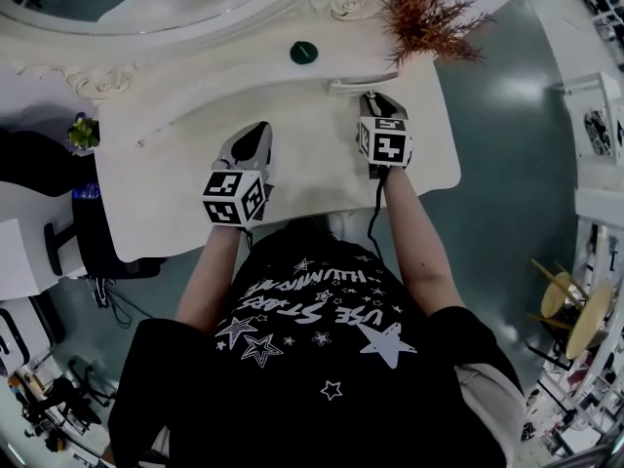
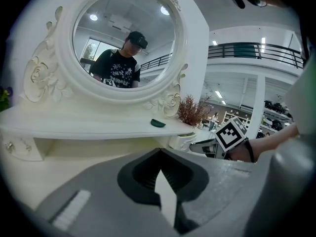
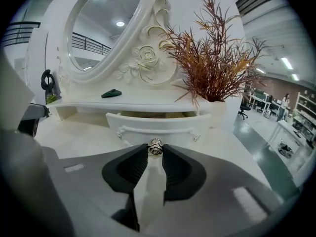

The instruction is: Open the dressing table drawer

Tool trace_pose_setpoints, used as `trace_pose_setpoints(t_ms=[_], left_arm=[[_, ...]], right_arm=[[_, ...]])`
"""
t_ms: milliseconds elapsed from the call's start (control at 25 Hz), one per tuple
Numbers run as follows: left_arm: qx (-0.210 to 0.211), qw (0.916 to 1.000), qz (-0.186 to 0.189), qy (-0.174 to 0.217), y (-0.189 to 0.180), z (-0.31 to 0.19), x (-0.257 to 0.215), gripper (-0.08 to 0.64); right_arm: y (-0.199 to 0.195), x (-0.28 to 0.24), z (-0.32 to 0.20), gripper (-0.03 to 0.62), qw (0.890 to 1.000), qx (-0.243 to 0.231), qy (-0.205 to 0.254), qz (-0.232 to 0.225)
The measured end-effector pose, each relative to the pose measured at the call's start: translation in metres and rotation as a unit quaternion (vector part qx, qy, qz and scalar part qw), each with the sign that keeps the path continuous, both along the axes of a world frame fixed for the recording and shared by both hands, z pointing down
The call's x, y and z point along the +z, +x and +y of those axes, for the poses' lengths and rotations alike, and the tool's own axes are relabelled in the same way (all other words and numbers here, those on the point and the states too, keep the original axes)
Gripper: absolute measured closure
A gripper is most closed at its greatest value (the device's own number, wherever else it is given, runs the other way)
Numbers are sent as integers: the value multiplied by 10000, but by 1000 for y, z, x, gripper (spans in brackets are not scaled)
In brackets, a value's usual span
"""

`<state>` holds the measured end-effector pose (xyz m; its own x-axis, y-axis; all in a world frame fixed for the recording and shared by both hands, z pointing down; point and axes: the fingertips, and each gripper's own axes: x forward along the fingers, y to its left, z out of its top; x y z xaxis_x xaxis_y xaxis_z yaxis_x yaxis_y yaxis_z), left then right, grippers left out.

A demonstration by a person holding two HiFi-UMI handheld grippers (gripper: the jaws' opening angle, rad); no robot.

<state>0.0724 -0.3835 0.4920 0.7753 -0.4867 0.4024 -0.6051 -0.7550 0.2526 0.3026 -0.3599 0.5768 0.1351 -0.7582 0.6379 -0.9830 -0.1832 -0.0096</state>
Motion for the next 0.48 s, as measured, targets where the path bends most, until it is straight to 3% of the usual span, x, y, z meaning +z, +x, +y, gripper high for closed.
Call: trace_pose_setpoints(t_ms=[480], left_arm=[[-26,10000,28,20,-10,21,-4,558]], right_arm=[[-7,-1,20,469,10000,59,8,-49]])
